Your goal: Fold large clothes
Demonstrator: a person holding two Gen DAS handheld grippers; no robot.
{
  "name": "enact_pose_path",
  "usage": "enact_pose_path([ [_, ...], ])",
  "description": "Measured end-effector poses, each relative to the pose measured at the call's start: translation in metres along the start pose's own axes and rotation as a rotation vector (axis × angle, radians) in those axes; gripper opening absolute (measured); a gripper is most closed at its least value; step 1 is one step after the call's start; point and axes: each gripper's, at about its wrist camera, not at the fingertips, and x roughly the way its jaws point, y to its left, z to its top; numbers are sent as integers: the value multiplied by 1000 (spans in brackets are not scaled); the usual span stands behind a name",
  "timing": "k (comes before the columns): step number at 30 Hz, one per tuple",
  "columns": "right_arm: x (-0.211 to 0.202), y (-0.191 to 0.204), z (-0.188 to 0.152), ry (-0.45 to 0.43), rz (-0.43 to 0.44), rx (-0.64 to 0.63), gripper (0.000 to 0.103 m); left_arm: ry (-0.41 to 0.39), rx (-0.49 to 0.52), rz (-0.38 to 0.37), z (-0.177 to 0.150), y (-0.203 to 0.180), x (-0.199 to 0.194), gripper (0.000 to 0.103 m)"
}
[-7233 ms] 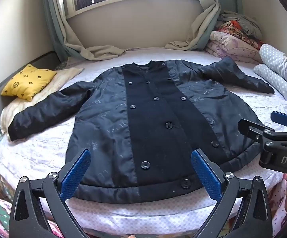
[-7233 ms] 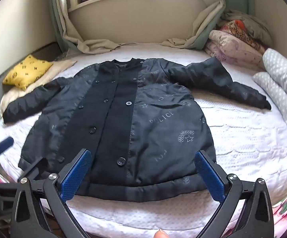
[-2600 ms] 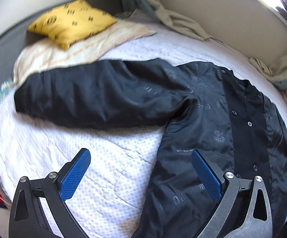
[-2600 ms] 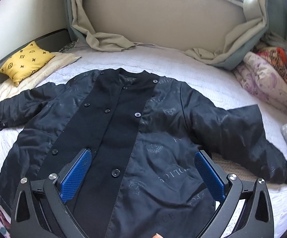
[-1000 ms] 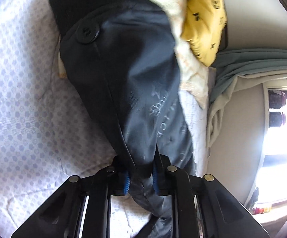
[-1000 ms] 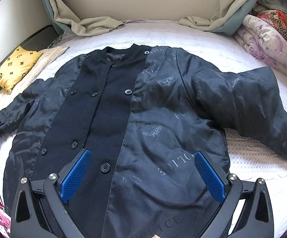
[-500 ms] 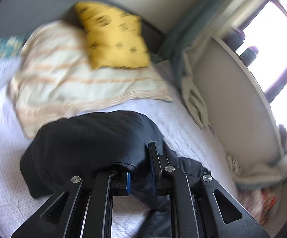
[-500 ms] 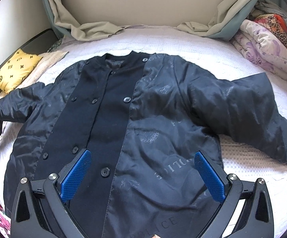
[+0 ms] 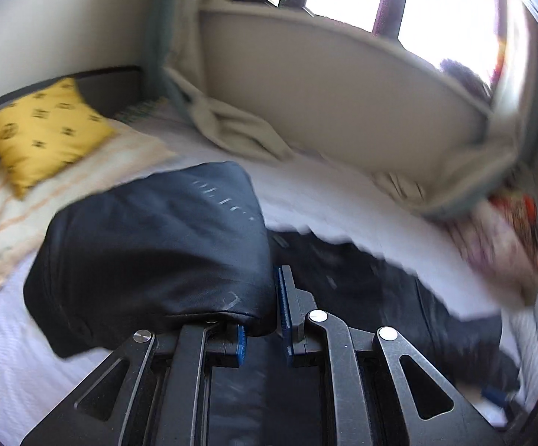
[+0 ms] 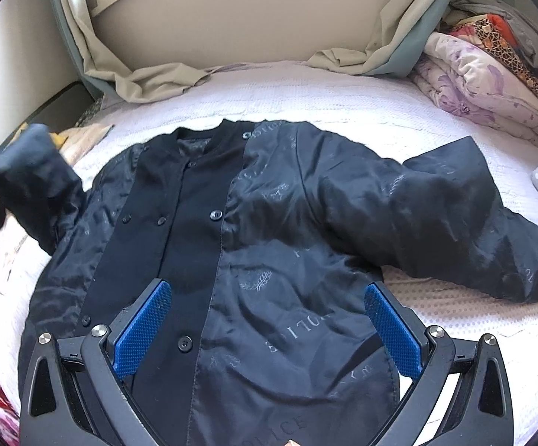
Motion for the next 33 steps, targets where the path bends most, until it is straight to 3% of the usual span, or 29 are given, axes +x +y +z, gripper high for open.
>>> enact_pose_path([
  [4, -8, -4, 4, -20, 7, 15, 103, 110, 139, 21, -48, -54, 44, 18],
  [9, -10, -7, 4, -16, 5, 24, 103, 273, 219, 36, -102, -84, 92, 21],
  [12, -4, -8, 3, 10, 4, 23, 103, 326, 243, 31, -120, -89, 102, 43],
  [14, 2, -10, 2, 40, 9, 32, 103, 336, 291, 15, -126, -94, 95, 65],
  [17, 12, -11, -2, 89, 23, 48, 103, 356, 365, 5, -132, -98, 76, 86],
  [23, 37, -4, -17, 182, -22, 21, 103, 394, 484, -17, -151, -84, 30, 91],
  [29, 65, 14, -41, 262, -63, -57, 103, 377, 415, -48, -153, -54, 35, 91],
  [33, 81, 22, -54, 285, -109, -109, 103, 338, 353, -117, -142, -60, 22, 92],
])
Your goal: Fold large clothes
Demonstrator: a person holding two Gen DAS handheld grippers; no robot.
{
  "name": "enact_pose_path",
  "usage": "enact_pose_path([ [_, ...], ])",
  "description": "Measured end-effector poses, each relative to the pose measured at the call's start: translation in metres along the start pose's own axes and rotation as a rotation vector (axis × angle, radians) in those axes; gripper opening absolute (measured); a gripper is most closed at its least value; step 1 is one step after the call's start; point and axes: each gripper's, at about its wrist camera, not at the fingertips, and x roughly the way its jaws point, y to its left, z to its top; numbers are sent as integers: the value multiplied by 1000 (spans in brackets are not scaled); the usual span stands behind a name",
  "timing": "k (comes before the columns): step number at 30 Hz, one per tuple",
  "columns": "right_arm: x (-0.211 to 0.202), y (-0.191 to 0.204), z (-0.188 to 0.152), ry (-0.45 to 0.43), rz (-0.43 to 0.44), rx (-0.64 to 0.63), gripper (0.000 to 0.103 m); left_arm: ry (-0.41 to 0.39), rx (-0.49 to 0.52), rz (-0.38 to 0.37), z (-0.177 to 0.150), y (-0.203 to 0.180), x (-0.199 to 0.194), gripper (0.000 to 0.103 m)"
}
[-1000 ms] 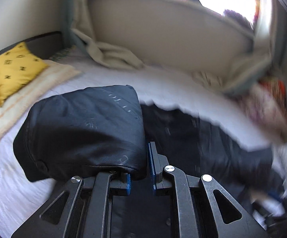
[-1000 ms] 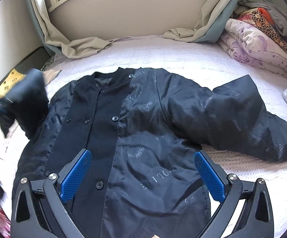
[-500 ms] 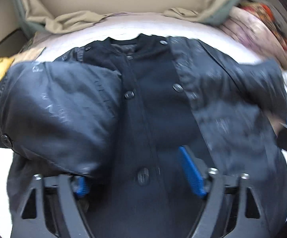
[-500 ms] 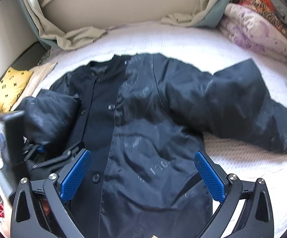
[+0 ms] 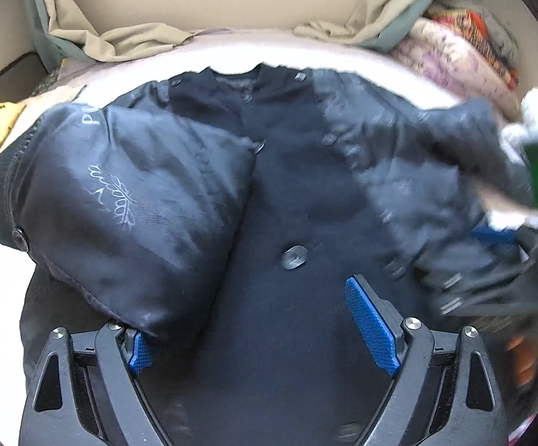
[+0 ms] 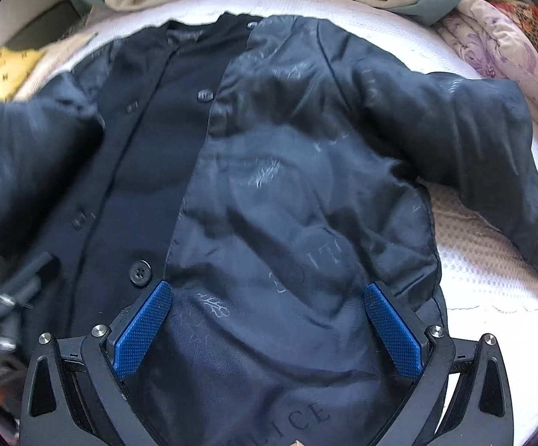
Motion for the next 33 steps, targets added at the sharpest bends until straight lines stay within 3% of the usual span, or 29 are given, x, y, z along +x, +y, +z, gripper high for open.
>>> enact_pose_path([
  [3, 8, -2, -4, 1, 5, 14, 103, -52, 37, -38, 9, -8, -17, 103],
  [5, 12, -4, -5, 4, 5, 29, 103, -71, 34, -31, 9, -6, -21, 103],
  [10, 16, -3, -8, -9, -10, 40, 103, 26, -52, -106, 6, 5, -9, 103],
  [15, 12, -6, -6, -35, 20, 21, 103, -61, -70, -246, 7, 7, -44, 103],
  [19, -2, -11, -4, -89, 41, 52, 101, -101, -184, -404, 14, 26, -60, 103],
  [24, -17, -9, -5, -143, 44, 47, 98, -199, -258, -465, 25, 52, -96, 103],
  [26, -28, -3, -8, -180, 24, 10, 98, -253, -244, -453, 32, 63, -118, 103],
  [28, -40, 10, -11, -225, 3, -36, 95, -311, -239, -393, 37, 80, -138, 103],
  [31, -57, 38, -7, -278, 14, -97, 87, -369, -279, -228, 45, 116, -159, 103],
  [33, -66, 60, -2, -303, 34, -139, 78, -402, -346, -80, 47, 144, -168, 103],
])
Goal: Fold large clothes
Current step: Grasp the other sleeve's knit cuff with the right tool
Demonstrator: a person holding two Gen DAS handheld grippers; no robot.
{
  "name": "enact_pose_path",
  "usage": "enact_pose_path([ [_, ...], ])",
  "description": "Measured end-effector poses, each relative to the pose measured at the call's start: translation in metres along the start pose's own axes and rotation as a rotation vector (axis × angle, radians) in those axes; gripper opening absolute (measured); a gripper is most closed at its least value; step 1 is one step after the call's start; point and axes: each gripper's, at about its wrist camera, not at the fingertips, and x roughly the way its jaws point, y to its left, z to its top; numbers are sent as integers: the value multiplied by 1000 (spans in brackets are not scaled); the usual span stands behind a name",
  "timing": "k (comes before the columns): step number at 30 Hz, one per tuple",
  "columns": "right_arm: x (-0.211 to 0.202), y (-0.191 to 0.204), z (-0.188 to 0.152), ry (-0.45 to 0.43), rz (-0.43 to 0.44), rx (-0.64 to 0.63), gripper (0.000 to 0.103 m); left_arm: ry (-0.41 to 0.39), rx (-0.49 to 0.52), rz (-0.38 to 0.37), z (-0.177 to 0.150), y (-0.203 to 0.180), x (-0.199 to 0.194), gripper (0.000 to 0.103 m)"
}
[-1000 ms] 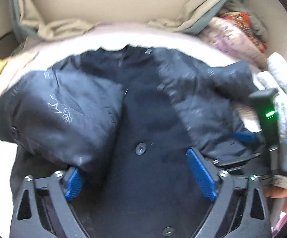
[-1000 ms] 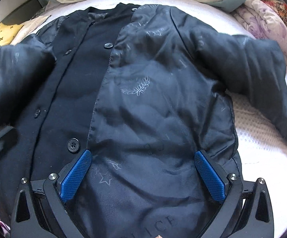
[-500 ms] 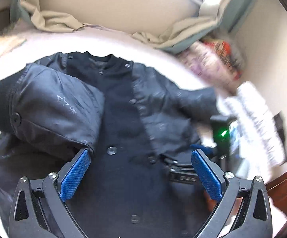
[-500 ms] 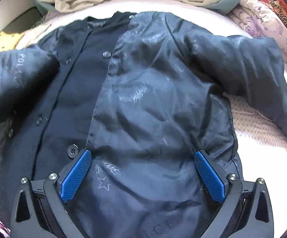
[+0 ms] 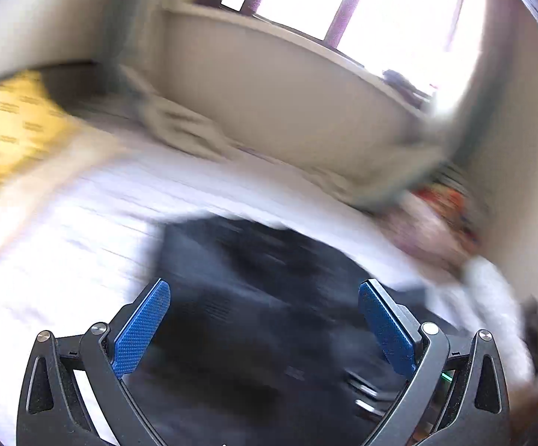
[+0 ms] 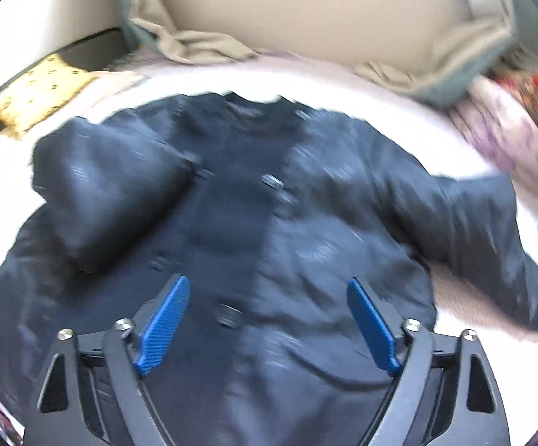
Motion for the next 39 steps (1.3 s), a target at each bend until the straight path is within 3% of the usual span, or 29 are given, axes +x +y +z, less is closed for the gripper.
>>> enact_pose_path([
  [1, -3, 12, 7, -12, 17, -20, 77, -19, -22, 68, 6, 13, -4, 103],
  [3, -6, 40, 28, -40, 73, -46, 77, -36, -84, 112, 15, 35, -10, 103],
  [7, 0, 98, 67, -82, 143, -109, 78, -52, -249, 73, 21, 75, -20, 103],
  [11, 12, 158, 88, -96, 174, -210, 97, -55, -320, 74, 22, 97, -24, 103],
  [16, 57, 213, 82, -37, 91, -380, 101, -51, -329, 73, 21, 102, -26, 103],
  [17, 65, 215, 79, -20, 63, -392, 99, -48, -328, 71, 21, 102, -26, 103],
  [18, 77, 215, 76, 1, 27, -394, 89, -46, -327, 70, 21, 102, -25, 103],
  [20, 89, 206, 74, 30, 26, -370, 73, -42, -326, 66, 20, 101, -24, 103],
  [23, 87, 178, 81, 30, 93, -244, 48, -41, -317, 69, 19, 98, -23, 103],
  [25, 73, 152, 87, -2, 174, -144, 43, -38, -305, 78, 18, 94, -21, 103],
  [29, 39, 98, 89, -100, 277, 52, 44, -21, -279, 94, 14, 85, -13, 103],
  [31, 29, 66, 83, -116, 327, 155, 48, -9, -253, 105, 11, 77, -9, 103],
  [32, 26, 52, 78, -116, 350, 192, 56, -5, -239, 113, 10, 73, -6, 103],
  [35, 22, 10, 52, -85, 397, 309, 79, 13, -181, 147, 5, 58, 1, 103],
  [39, 21, -39, 10, 36, 424, 400, 83, 34, -93, 201, -2, 39, 13, 103],
])
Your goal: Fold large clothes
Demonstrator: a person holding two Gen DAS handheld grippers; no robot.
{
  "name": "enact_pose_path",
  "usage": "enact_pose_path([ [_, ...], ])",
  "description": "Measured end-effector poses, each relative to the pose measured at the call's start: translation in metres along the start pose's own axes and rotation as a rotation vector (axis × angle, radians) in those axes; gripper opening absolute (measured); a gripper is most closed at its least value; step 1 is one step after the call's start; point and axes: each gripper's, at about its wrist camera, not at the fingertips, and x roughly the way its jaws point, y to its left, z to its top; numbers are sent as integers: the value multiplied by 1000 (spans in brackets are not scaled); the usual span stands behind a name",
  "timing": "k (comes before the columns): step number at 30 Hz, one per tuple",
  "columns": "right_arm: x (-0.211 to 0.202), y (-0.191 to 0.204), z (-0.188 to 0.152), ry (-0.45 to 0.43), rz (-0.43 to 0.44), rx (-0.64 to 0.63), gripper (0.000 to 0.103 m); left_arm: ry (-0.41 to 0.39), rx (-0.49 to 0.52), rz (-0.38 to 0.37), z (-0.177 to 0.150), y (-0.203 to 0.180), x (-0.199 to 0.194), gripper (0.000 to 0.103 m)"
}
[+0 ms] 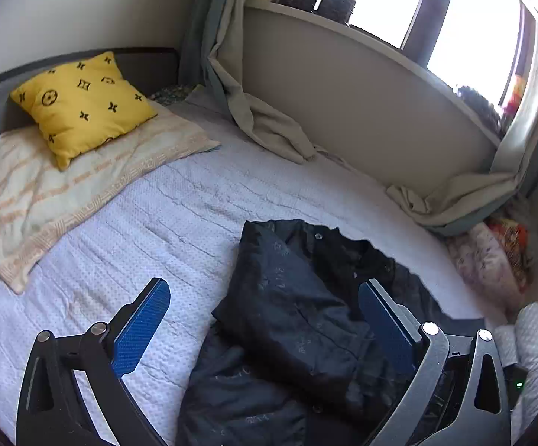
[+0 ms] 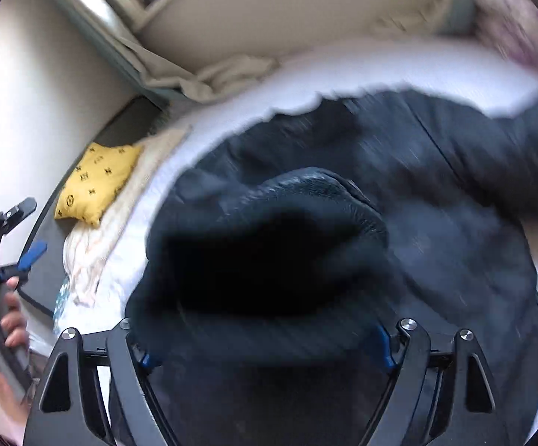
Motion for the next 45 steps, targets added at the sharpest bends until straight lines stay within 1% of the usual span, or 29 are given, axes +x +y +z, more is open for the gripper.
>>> enact_pose_path([
  [4, -21, -50, -12, 49, 42, 162, 83, -3, 61, 40, -7, -16, 6, 103],
  [6, -28, -80, -15, 63, 106, 286, 83, 9, 81, 35, -10, -23, 10, 103],
  [10, -26, -105, -16, 81, 139, 395, 83, 42, 94, 27, -17, -33, 22, 103],
  [12, -16, -110, -19, 112, 205, 427, 82, 60, 98, 25, -20, -35, 27, 103],
  [13, -11, -110, -20, 126, 236, 441, 80, 66, 100, 28, -21, -36, 29, 103],
  [14, -4, -110, -20, 133, 244, 447, 71, 70, 101, 32, -22, -36, 31, 103],
  [15, 1, -109, -18, 137, 233, 440, 58, 72, 103, 36, -23, -36, 32, 103],
  [17, 11, -105, -9, 149, 205, 395, 36, 77, 105, 41, -24, -37, 34, 103],
  [18, 14, -104, -4, 150, 184, 377, 20, 77, 105, 43, -24, -37, 35, 103],
  [19, 15, -100, 6, 147, 150, 335, 17, 76, 104, 46, -24, -36, 35, 103],
  [21, 12, -89, 21, 132, 102, 248, 13, 75, 101, 51, -23, -35, 36, 103],
  [24, 4, -64, 50, 76, 7, 59, 13, 76, 93, 60, -23, -32, 37, 103],
  [25, 3, -59, 55, 61, -12, 19, 13, 76, 94, 65, -22, -32, 38, 103],
  [27, 1, -40, 73, 7, -70, -111, 12, 77, 100, 78, -24, -32, 39, 103],
  [29, 2, -30, 82, -24, -110, -192, 12, 81, 113, 98, -26, -33, 43, 103],
  [31, 8, -30, 87, -37, -137, -228, 12, 87, 129, 120, -30, -35, 47, 103],
  [35, 25, -54, 87, -14, -155, -179, 13, 116, 162, 154, -39, -41, 62, 103],
  [37, 32, -70, 81, 9, -172, -154, 15, 135, 185, 170, -46, -45, 70, 103],
  [40, 45, -90, 79, 47, -187, -93, 23, 169, 240, 198, -58, -52, 86, 103],
  [42, 46, -98, 79, 69, -202, -59, 39, 197, 285, 215, -64, -56, 95, 103],
  [43, 43, -100, 81, 79, -196, -34, 42, 202, 295, 220, -65, -57, 97, 103],
  [45, 32, -102, 86, 76, -190, 11, 51, 207, 299, 221, -62, -56, 99, 103],
])
